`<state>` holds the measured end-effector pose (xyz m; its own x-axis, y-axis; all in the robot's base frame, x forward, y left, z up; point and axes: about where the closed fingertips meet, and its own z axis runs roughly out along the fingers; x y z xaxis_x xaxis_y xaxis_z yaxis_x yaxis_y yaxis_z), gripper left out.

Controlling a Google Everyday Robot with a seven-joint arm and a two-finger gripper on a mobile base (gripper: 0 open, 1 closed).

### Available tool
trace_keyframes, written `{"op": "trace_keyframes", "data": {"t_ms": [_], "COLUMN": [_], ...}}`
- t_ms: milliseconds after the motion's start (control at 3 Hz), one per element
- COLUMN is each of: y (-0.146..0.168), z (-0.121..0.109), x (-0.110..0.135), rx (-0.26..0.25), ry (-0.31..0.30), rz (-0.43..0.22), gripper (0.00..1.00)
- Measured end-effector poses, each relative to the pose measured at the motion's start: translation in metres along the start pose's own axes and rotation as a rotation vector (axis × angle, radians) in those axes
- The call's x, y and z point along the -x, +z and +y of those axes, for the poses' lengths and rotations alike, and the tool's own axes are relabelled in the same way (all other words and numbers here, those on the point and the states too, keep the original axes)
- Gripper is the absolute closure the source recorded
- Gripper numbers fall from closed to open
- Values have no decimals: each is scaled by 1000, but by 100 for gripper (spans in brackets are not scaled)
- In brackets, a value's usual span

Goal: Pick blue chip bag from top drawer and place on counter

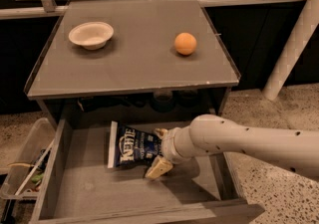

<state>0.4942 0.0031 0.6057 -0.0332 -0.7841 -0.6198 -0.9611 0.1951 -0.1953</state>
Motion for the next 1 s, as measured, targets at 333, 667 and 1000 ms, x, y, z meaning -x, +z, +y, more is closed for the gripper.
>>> {"op": "trace_keyframes", "data": {"t_ms": [333, 667, 1000], "y": [0, 0, 0], "z": [0, 0, 0], "x": [0, 0, 0], "rx": [0, 0, 0], "ry": [0, 0, 0], "rz": [0, 0, 0], "gripper": [41, 64, 87]}}
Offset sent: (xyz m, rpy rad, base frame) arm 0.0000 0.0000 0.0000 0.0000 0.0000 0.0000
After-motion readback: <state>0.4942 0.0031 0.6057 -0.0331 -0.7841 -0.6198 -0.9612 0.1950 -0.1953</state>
